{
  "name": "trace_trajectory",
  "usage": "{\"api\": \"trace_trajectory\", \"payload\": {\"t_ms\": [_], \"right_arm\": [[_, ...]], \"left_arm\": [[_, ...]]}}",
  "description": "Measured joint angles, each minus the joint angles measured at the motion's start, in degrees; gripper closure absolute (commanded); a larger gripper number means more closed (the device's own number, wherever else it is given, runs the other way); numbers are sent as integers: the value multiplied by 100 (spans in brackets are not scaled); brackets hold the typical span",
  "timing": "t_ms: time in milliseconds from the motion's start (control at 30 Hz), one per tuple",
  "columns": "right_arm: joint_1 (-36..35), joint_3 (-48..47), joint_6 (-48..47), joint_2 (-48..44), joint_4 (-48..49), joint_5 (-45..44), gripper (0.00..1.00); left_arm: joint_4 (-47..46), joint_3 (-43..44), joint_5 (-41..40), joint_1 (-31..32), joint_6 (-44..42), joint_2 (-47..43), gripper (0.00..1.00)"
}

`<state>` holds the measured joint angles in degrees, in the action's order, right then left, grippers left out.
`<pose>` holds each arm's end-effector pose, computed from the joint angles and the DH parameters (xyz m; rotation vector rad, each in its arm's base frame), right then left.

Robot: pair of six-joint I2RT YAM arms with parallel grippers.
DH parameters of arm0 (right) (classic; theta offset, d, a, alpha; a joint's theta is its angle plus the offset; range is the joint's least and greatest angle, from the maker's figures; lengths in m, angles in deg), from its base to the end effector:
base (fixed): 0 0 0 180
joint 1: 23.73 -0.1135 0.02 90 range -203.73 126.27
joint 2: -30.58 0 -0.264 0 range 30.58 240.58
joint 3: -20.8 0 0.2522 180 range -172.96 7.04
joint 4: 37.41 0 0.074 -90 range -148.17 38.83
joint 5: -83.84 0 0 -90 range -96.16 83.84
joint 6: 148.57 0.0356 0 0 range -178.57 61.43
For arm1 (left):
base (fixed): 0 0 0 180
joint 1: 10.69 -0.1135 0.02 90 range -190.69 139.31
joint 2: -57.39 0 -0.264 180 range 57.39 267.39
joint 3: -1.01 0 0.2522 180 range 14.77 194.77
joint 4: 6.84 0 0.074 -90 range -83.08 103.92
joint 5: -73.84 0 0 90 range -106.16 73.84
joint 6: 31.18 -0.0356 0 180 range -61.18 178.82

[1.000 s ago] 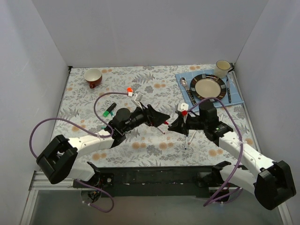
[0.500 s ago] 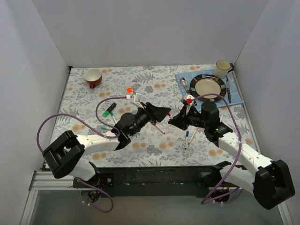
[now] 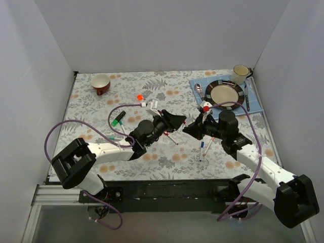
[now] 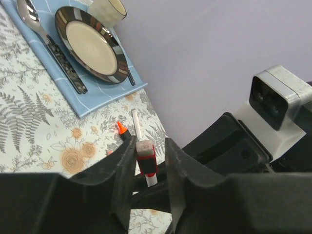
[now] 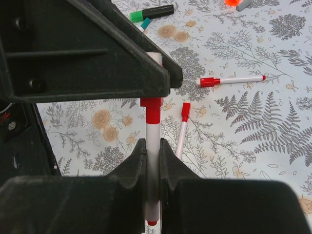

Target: Open the pen caps

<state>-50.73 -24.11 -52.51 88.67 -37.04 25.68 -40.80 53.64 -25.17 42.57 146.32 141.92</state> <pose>0.1943 0.1201 0.2570 -0.7327 1.7018 0.9043 0.1947 -0.2515 0.2469 -0.6869 1.7183 -1.7521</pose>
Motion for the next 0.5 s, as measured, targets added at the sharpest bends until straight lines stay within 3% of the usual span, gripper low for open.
{"api": "trace_trajectory", "payload": {"t_ms": [67,133,200,500], "right_arm": [[4,26,0,-20,15,-17,99],[4,46,-11,-31,20,-48,99],[22,98,-26,-39,103,-87,99],[26,149,-393,-170,203,-560,99]], "left_arm": [[74,20,-66,13,-22,70,90],[103,55,-70,20,0,125,92],[199,133,-81,35,-9,153,100],[1204,831,-382,50,-293,223,100]]}}
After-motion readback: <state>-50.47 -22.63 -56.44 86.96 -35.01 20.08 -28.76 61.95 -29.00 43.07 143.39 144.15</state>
